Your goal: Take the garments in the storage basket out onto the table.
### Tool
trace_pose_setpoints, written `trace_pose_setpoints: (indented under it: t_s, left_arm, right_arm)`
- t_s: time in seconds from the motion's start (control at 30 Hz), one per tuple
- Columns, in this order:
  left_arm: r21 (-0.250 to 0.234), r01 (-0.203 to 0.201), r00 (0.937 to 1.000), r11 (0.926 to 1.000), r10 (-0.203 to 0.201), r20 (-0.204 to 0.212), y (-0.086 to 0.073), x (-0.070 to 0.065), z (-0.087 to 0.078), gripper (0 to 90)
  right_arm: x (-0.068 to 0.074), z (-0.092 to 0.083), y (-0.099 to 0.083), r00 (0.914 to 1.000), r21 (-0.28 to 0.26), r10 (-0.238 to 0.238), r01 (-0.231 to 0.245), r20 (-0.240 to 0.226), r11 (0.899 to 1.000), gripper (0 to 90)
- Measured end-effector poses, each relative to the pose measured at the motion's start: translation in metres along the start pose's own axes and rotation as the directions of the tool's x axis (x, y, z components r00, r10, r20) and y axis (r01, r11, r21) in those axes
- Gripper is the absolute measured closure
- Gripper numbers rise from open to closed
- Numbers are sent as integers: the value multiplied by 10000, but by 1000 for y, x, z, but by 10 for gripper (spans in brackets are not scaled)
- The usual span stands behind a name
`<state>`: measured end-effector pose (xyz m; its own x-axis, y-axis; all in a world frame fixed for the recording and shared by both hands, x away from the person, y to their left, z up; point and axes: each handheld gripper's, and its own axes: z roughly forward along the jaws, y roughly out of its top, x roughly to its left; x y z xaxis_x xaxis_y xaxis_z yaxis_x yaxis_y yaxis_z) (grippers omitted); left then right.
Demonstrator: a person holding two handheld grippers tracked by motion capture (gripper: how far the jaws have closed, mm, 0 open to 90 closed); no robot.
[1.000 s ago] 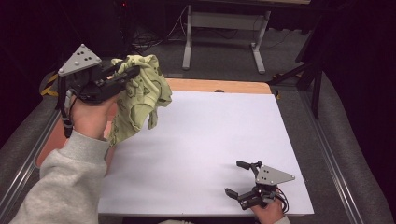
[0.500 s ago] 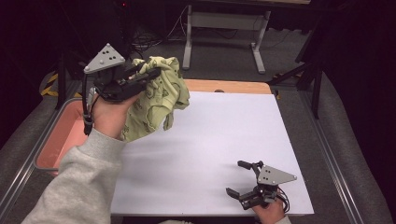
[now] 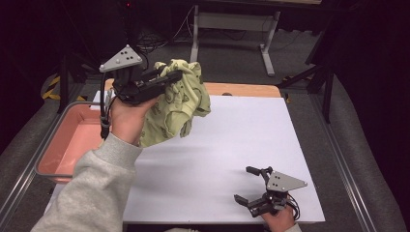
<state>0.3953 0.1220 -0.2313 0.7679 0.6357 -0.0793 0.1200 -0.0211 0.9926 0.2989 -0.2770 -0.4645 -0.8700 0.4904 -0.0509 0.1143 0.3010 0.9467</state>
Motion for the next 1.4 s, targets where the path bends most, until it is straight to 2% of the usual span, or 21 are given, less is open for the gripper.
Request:
trace_pose_setpoints:
  t_s: [0.03, 0.2, 0.33, 0.43, 0.57, 0.7, 0.9, 1.4]
  left_arm:
    - [-61, 67, 9999, 10000, -67, 76, 1, -1, 2, 677]
    - [60, -246, 9997, 9997, 245, 34, -1, -9, 10, 677]
    - [8, -126, 9998, 9999, 125, 144, -6, -9, 16, 677]
    - [231, -135, 9996, 9996, 130, 233, -11, -10, 22, 677]
    - [463, -500, 9987, 9977, 503, -46, -20, -11, 29, 677]
    - [590, -567, 9982, 9966, 577, -143, -28, -10, 33, 678]
    - [908, -392, 9990, 9951, 410, -180, -42, -4, 39, 677]
    - [1929, -215, 9995, 9810, 259, -203, -81, 4, 59, 674]
  right_arm:
    - [0, 0, 0, 10000, 0, 0, 0, 0, 10000, 7]
    - [0, -1, 0, 10000, -43, 1, -1, -5, 10000, 7]
    - [0, -1, 0, 10000, -54, 7, -7, -33, 10000, 7]
    - [0, -1, 0, 10000, -55, 3, -3, -39, 10000, 7]
    - [-1, -1, 0, 10000, -14, 20, -20, -28, 10000, 7]
    - [-1, -1, 0, 10000, -3, 19, -19, -36, 10000, 7]
    - [-1, 0, -1, 10000, 29, 38, -38, -65, 10000, 8]
    - [-2, 0, -1, 10000, 42, 69, -69, -30, 10000, 8]
